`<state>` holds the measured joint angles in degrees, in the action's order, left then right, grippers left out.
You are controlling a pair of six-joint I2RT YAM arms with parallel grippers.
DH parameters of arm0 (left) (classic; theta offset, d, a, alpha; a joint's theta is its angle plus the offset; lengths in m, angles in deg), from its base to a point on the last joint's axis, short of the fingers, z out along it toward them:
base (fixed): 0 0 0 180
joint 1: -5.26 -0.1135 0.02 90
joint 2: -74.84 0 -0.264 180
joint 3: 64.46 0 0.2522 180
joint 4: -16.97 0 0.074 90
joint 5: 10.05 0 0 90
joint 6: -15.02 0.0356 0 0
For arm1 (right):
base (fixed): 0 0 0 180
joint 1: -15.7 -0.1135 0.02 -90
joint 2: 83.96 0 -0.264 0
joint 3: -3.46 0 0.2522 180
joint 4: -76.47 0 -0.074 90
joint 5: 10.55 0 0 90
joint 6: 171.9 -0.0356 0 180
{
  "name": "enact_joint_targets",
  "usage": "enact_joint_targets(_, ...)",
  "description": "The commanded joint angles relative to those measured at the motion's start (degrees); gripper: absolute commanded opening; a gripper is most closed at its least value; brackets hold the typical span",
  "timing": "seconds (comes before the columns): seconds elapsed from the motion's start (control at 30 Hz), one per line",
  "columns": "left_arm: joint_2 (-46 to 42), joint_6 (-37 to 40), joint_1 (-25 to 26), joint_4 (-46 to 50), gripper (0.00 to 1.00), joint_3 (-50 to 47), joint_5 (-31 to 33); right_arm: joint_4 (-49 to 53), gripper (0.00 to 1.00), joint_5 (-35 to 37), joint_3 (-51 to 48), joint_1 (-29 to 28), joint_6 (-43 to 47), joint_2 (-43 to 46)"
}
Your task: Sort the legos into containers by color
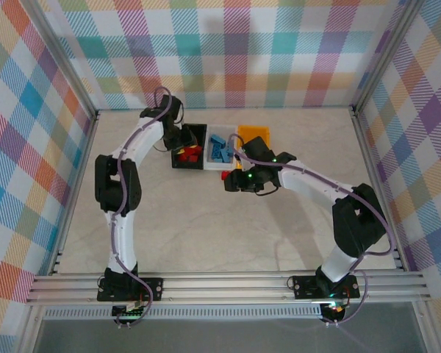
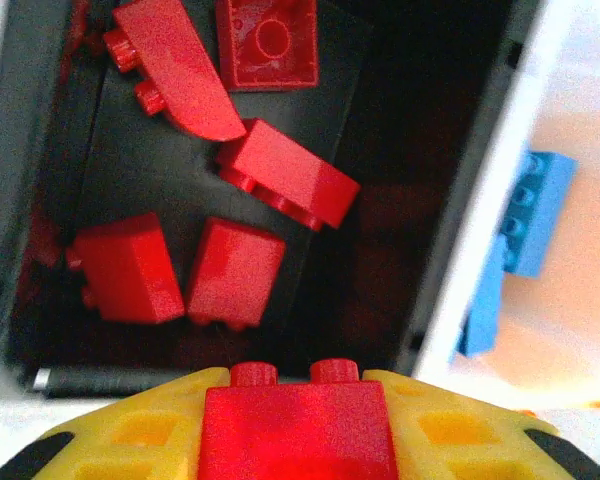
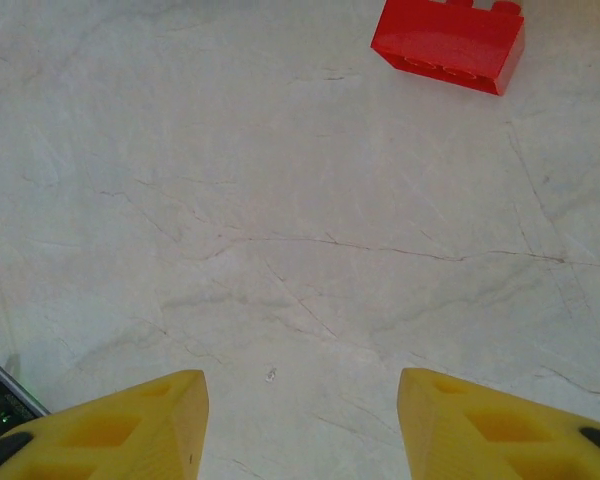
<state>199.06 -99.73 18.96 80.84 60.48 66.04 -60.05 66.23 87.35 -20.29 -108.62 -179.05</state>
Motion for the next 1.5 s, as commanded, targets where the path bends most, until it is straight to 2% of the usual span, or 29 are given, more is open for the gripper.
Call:
enact_joint_targets(0.0, 3.0, 1.9, -0.9, 3.6, 0.38, 4.8, 0.3, 2.4, 0.55, 1.7, 1.1, -0.2, -0.1, 1.3)
enact_joint_targets(0.1, 6.4, 2.4, -1.1, 4.8, 0.41, 8.9, 0.6, 3.6, 0.57, 2.5, 0.8, -0.3, -0.3, 2.0)
enact_joint_targets(0.23, 9.4, 2.6, -1.3, 6.4, 0.52, 12.9, 1.0, 5.3, 0.59, 5.4, -0.4, -0.2, 0.1, 4.0)
enact_joint_targets(0.4, 8.9, 2.2, -1.3, 6.4, 0.66, 13.1, 0.5, 8.2, 0.6, 10.6, -1.6, 0.6, 1.3, 5.3)
enact_joint_targets(0.6, 4.6, 1.5, -1.0, 7.2, 0.74, 11.5, 0.0, 10.2, 0.61, 8.8, 0.2, 4.3, -0.1, 3.7)
enact_joint_targets(0.8, -3.8, 1.8, 1.5, 8.6, 0.78, 7.1, 0.4, 11.4, 0.59, 7.2, 2.2, 6.4, 0.6, -0.4)
enact_joint_targets(1.0, -18.8, 2.2, 6.1, 7.2, 0.81, -10.3, 2.4, 11.7, 0.59, 7.9, 4.9, 6.8, 2.8, -6.2)
enact_joint_targets(1.23, -34.2, -5.3, 15.4, 0.9, 0.82, -38.5, 4.5, 12.2, 0.58, 10.1, 9.4, 6.8, 3.9, -12.8)
enact_joint_targets(1.33, -38.2, -9.6, 18.2, -1.3, 0.82, -45.4, 5.0, 12.8, 0.58, 11.6, 11.5, 6.8, 4.1, -15.3)
enact_joint_targets(1.47, -41.0, -11.2, 19.3, -1.4, 0.82, -48.2, 5.4, 14.6, 0.58, 14.5, 14.6, 6.8, 4.1, -18.4)
